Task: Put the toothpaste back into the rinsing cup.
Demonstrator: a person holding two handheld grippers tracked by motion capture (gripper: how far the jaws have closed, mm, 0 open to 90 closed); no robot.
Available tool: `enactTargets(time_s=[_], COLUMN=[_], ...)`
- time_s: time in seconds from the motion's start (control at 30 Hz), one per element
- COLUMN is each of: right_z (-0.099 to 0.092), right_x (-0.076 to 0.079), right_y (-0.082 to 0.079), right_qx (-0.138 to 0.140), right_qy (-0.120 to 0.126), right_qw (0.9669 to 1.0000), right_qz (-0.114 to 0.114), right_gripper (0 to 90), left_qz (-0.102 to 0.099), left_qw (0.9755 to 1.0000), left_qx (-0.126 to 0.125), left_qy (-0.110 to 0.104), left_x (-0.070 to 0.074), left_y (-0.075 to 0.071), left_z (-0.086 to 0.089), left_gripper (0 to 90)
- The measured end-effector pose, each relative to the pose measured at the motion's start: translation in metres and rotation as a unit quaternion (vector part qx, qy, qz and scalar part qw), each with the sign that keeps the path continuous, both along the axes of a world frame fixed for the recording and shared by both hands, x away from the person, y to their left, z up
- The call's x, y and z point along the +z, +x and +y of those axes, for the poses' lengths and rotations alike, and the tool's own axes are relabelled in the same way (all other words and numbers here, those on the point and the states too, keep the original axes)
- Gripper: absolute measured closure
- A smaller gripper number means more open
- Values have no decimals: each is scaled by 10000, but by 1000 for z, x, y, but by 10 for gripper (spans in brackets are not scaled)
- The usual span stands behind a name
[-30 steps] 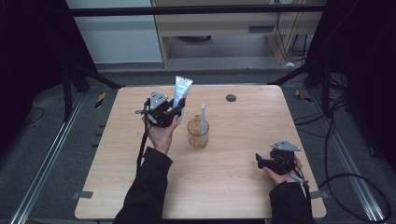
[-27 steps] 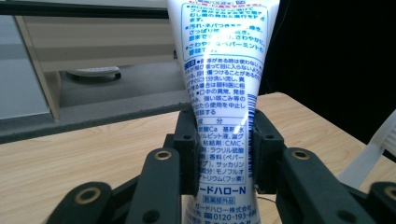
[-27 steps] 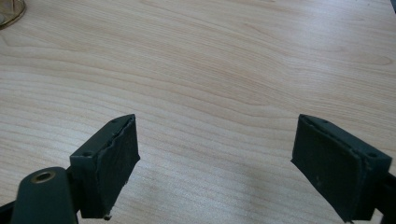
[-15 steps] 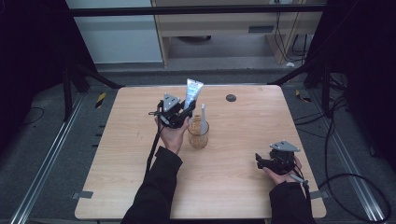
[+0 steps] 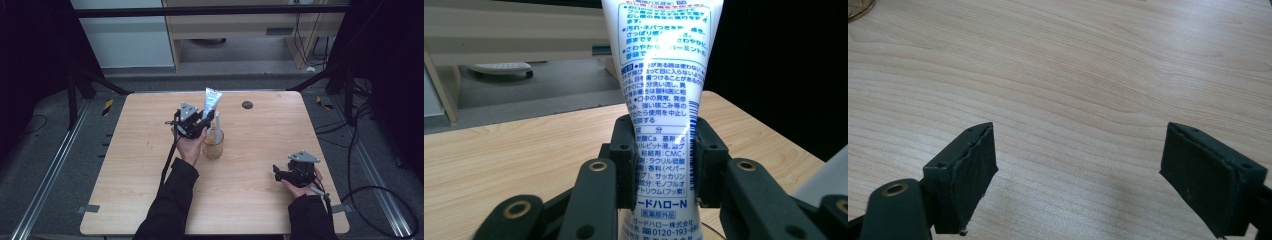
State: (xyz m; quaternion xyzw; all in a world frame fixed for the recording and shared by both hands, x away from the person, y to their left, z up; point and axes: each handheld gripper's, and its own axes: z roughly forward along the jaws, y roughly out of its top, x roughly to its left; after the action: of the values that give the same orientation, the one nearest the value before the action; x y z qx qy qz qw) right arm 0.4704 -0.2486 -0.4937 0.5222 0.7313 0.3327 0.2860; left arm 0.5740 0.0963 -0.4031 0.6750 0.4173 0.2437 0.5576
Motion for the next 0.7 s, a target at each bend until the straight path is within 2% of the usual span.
enactTargets(time_s=[0.3, 0.7], right_z=[1, 1], right_x=[0, -1], right_y=[0, 0], right_qx=[20, 45], right_qy=[-20, -37], right_qw=[10000, 10000], right_qz=[8, 11], right_gripper=[147, 146], left_qz=[81, 179], left_qw=[9999, 9996], left_qx=[-64, -165], left_qy=[-2, 105], left_x=[-7, -15], left_y=[3, 5], left_z=[-3, -9], left_gripper=[676, 667])
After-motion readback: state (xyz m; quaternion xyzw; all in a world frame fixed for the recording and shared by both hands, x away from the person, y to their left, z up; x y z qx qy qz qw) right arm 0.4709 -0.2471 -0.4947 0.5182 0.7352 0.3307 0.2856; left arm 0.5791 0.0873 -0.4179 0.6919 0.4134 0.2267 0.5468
